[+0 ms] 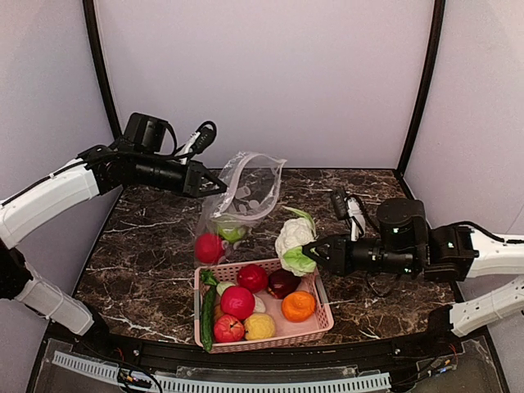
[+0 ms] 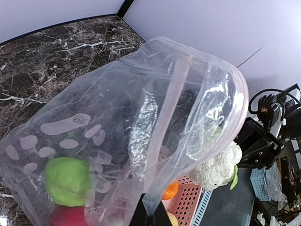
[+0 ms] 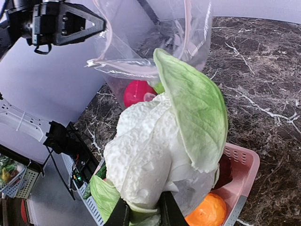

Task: Place the food in the zip-top bag and seal the zipper
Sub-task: Place the zipper food storage bag at the center of the board.

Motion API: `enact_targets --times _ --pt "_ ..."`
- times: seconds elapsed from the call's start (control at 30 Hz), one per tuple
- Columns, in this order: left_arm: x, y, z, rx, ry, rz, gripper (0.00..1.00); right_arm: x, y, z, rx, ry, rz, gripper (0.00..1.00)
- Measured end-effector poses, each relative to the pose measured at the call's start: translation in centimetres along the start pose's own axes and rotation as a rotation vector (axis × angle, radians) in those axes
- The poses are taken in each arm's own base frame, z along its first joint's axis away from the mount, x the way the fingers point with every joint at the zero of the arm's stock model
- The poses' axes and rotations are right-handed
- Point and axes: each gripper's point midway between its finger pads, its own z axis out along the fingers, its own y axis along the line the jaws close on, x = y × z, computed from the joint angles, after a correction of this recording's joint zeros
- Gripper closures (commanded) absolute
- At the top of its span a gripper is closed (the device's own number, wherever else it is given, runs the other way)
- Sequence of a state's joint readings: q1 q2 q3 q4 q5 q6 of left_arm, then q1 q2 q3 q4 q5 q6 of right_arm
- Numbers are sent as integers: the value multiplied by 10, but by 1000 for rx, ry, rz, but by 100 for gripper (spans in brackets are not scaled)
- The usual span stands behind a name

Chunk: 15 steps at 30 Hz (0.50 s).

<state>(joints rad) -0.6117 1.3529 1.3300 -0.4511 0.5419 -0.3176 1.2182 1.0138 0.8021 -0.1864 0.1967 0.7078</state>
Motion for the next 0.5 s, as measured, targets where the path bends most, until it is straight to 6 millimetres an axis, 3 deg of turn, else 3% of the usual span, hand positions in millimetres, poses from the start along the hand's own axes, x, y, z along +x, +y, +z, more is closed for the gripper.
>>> enact_targets --times 0.13,0.3,0.5 --pt "13 3 23 78 69 -29 99 -4 10 -16 -71 -8 17 84" --pt "42 6 36 150 123 -65 99 -8 25 -31 -181 4 60 84" --pt "67 9 40 193 154 -106 99 -15 29 -25 -247 39 112 86"
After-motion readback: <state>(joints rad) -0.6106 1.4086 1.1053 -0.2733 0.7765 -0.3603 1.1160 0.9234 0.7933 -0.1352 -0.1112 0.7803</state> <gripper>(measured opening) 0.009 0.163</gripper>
